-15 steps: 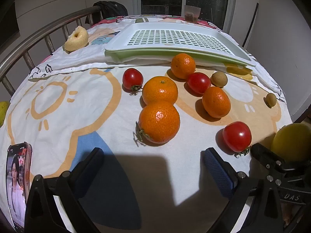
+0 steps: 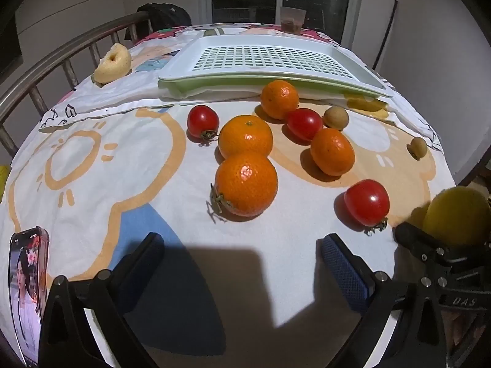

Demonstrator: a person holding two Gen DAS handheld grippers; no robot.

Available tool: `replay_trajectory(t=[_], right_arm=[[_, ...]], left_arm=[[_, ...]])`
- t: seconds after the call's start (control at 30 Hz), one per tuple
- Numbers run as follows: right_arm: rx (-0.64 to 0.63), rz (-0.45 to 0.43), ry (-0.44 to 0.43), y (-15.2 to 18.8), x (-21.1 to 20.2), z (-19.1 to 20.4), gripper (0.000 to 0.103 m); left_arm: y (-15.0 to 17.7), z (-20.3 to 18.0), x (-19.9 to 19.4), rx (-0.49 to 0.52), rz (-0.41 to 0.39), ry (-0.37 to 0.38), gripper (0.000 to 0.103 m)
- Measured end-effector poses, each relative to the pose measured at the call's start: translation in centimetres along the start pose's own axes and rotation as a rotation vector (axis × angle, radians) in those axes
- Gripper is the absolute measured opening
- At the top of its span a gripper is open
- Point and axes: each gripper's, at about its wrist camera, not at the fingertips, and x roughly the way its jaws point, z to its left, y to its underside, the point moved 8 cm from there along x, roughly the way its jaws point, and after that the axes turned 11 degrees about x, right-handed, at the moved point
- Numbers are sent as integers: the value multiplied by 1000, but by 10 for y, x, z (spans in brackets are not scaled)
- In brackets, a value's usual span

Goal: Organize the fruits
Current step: 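Hold the yellow-green pear in the right gripper while the left gripper approaches a red cherry tomato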

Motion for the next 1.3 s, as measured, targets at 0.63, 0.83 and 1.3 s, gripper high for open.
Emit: replay_trajectory(t=[0.63,0.83,1.3], right_arm=[[-7,-87,-147,-11,-45,-6,103],[-79,-146,-149,-19,-66,-9,103],[-147,-58,-218,16,-64,0,103]], left_arm=[[-8,-8,-22,-7,-89,78,103],[-14,-10,-43,-2,-160,116,103],[-11,-44,-44,64,-134,206,98]])
